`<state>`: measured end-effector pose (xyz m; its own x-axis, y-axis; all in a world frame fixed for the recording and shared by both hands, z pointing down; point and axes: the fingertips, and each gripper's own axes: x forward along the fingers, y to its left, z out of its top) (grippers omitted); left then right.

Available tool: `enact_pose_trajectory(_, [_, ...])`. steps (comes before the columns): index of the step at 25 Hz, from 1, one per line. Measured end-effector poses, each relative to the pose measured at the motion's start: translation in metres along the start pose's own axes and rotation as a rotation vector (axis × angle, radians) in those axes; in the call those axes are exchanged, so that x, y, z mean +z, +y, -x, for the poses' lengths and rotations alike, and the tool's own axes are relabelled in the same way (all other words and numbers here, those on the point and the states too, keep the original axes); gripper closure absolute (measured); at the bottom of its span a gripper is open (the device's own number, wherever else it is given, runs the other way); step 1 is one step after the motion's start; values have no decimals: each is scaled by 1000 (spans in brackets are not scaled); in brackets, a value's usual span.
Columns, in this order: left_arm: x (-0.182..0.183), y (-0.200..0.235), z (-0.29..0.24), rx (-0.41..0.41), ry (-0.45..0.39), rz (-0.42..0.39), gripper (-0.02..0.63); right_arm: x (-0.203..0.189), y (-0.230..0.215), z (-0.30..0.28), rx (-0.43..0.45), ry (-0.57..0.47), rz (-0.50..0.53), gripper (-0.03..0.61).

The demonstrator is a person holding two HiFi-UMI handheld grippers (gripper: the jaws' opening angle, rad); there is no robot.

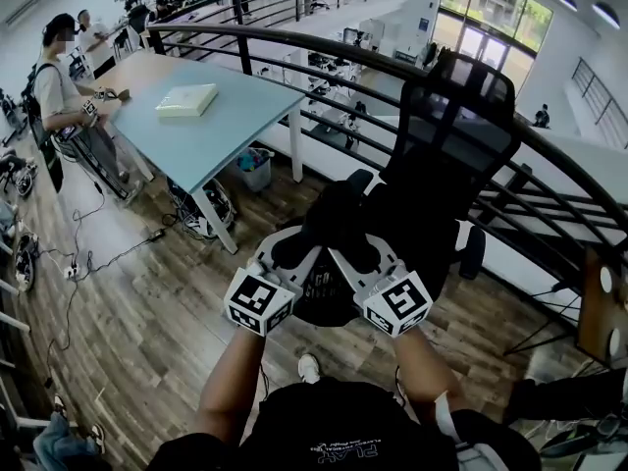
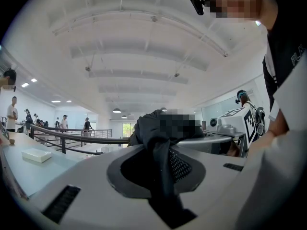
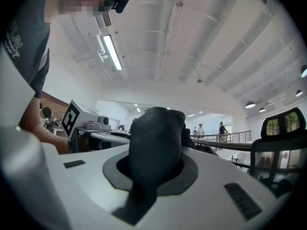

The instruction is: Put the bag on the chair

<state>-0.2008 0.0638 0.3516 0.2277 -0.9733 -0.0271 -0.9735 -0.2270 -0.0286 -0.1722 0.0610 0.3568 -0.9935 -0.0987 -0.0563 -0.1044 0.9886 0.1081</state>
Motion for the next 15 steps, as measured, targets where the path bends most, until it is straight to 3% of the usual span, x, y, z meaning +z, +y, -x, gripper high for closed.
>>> enact_pose_trajectory(15, [-18, 37, -59, -129, 17, 19, 526, -23, -58, -28, -124, -3, -31, 512])
